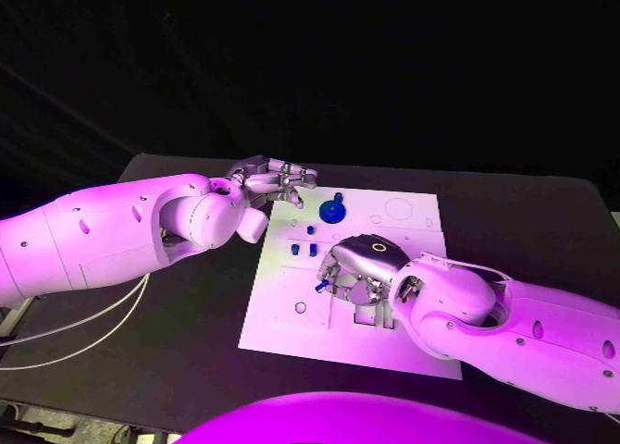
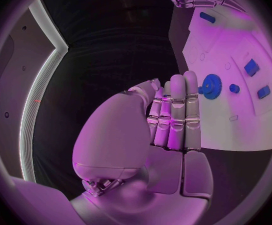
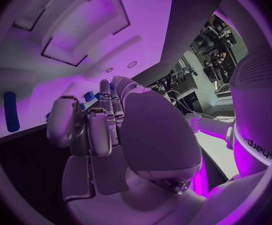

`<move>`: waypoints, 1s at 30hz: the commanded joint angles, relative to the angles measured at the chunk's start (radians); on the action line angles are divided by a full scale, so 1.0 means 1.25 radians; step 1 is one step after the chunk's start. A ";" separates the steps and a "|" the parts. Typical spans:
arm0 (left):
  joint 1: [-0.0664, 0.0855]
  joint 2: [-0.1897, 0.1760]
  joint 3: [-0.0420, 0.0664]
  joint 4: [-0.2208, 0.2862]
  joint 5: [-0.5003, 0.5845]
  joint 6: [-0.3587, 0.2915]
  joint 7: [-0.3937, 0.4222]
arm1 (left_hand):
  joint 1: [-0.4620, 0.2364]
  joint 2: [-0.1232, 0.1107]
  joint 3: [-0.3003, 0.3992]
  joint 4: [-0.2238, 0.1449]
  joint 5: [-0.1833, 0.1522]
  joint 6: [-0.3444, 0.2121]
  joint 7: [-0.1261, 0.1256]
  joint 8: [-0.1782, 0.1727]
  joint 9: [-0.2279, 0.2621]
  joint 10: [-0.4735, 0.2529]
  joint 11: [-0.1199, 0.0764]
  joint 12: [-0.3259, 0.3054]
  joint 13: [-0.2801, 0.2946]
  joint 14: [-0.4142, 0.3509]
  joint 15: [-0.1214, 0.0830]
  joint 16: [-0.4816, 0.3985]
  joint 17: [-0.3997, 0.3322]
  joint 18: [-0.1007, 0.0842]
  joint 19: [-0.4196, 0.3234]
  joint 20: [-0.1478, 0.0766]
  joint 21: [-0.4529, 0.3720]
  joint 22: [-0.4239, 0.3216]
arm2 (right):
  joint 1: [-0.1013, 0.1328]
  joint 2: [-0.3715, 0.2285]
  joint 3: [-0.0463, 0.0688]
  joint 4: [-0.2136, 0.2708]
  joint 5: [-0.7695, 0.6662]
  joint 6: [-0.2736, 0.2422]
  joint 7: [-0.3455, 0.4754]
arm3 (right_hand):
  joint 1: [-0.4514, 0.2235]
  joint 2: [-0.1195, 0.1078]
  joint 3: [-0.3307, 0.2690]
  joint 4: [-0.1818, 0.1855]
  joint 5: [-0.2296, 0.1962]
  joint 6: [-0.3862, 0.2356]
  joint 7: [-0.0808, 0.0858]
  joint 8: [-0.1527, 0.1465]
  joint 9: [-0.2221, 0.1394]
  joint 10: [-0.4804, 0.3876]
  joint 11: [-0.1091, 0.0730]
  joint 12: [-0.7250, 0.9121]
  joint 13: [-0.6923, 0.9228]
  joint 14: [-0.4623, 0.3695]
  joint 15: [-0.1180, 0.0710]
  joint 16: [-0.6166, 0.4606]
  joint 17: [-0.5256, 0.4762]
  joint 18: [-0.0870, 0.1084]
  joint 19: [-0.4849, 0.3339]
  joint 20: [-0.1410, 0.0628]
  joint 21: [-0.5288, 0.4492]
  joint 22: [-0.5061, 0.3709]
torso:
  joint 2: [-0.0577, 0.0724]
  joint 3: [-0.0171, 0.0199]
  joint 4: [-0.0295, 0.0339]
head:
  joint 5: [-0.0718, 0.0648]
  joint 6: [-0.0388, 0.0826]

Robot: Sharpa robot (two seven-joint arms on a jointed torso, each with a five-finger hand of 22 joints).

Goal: Assemble the parts on the task board

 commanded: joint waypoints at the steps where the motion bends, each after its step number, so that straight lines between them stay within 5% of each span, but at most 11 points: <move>1: 0.001 0.000 0.000 0.001 -0.005 0.015 0.001 | 0.000 0.004 0.000 -0.006 0.001 -0.004 0.000 -0.003 0.001 -0.007 -0.001 0.004 0.000 -0.003 0.001 -0.003 -0.001 0.005 0.001 0.004 -0.004 -0.001 | 0.011 0.003 0.000 0.015 -0.084 0.058 -0.049 | -0.007 0.000 0.006 -0.002 -0.006 0.005 -0.001 0.001 0.001 0.006 0.001 -0.004 -0.001 0.044 -0.005 0.004 0.001 -0.008 0.007 0.001 0.006 0.090 | 0.000 -0.0006 0.0005 | 0.000 0.000; 30: 0.001 0.000 0.000 -0.001 -0.009 0.016 -0.001 | -0.001 0.005 0.000 -0.006 0.001 -0.004 0.000 -0.003 0.001 -0.008 -0.001 0.005 0.000 -0.003 0.001 -0.004 -0.001 0.005 0.001 0.004 -0.005 -0.001 | 0.044 0.044 -0.013 0.050 -0.277 0.188 -0.141 | -0.027 0.001 0.010 -0.002 -0.007 0.011 -0.006 0.004 0.003 0.013 -0.002 -0.002 -0.001 0.042 -0.007 0.001 -0.007 -0.010 0.012 0.000 0.017 0.096 | 0.001 -0.0009 0.0003 | 0.015 -0.014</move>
